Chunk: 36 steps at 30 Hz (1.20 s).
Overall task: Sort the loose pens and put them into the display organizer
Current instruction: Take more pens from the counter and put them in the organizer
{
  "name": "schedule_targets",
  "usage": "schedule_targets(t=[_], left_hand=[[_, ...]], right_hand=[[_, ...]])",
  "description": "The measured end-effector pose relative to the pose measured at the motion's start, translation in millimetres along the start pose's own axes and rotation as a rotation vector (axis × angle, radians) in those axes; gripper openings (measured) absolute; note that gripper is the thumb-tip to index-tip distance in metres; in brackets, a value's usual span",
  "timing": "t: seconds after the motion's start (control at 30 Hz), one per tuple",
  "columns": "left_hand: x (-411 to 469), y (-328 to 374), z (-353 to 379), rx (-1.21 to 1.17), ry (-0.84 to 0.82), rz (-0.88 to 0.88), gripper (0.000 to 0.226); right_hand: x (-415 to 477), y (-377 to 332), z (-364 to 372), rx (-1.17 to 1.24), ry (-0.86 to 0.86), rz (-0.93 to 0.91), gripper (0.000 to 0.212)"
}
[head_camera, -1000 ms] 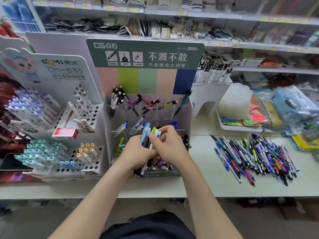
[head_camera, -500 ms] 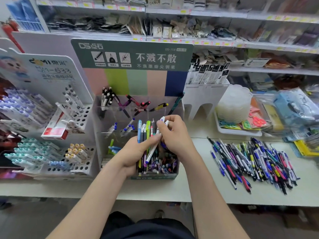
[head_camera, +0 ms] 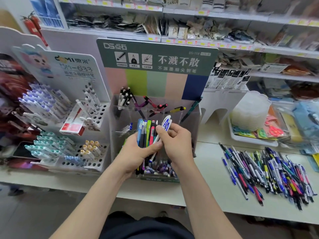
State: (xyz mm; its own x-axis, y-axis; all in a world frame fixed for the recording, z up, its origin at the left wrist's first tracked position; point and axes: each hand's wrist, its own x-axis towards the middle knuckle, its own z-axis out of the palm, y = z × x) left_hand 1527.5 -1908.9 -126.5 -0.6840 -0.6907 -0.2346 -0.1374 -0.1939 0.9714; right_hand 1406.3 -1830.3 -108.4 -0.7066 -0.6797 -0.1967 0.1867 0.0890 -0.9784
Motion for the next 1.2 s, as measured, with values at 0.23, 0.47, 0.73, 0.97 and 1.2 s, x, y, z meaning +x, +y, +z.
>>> schedule_targets(t=[0.23, 0.47, 0.73, 0.97, 1.2], left_hand=[[-4.4, 4.1, -46.1, -0.042, 0.268, 0.021, 0.020], [-12.5, 1.9, -93.2, 0.080, 0.352, 0.090, 0.043], [-17.7, -5.4, -115.3, 0.044, 0.264, 0.054, 0.053], [-18.2, 0.3, -123.9, -0.066, 0.163, 0.017, 0.050], [-14.2, 4.5, -118.5, -0.167, 0.044, -0.022, 0.044]], right_hand=[[8.4, -5.7, 38.0, -0.365, 0.004, -0.315, 0.022], [24.8, -27.9, 70.2, -0.983, -0.368, -0.083, 0.022], [61.9, -47.0, 116.6, -1.531, -0.508, -0.227, 0.029], [66.6, -39.2, 121.3, -1.534, -0.442, -0.330, 0.043], [9.7, -13.5, 92.8, -0.803, 0.005, -0.433, 0.017]])
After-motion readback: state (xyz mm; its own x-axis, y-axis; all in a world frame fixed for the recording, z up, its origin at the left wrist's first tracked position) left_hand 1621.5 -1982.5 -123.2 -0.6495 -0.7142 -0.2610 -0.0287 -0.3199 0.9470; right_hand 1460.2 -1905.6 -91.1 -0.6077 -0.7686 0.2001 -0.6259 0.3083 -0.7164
